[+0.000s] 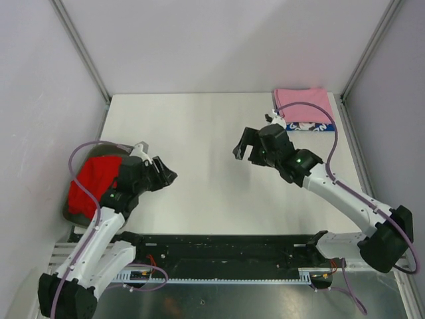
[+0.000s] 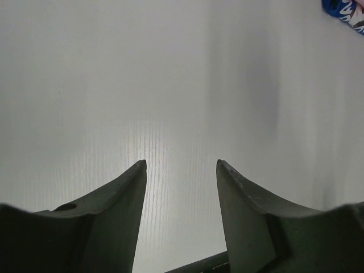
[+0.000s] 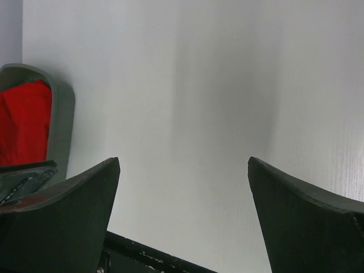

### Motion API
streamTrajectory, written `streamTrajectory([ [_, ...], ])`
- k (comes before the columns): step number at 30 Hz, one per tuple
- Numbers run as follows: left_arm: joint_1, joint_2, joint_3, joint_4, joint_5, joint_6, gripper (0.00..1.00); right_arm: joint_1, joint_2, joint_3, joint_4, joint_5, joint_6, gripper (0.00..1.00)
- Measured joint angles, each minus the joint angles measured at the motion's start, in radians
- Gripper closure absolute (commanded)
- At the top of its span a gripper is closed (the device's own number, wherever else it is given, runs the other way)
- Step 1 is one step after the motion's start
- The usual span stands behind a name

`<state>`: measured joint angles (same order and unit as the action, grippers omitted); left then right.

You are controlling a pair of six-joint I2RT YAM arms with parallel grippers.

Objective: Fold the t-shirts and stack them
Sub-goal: Put the neatly folded tshirt into the corner of the board with both arms

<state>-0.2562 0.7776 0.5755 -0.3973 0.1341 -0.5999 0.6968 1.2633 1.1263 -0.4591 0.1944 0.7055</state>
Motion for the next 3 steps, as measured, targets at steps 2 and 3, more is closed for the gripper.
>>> streamTrajectory([
  [2,-0.003,-0.016,0.0,-0.01,0.004,0.011,0.42,0.001,-0.009,-0.009,-0.002,0.011,0.0,0.01],
  [3,-0.003,-0.019,0.0,-0.013,0.006,0.018,0.42,0.001,-0.011,-0.012,-0.002,0.018,-0.001,0.01],
])
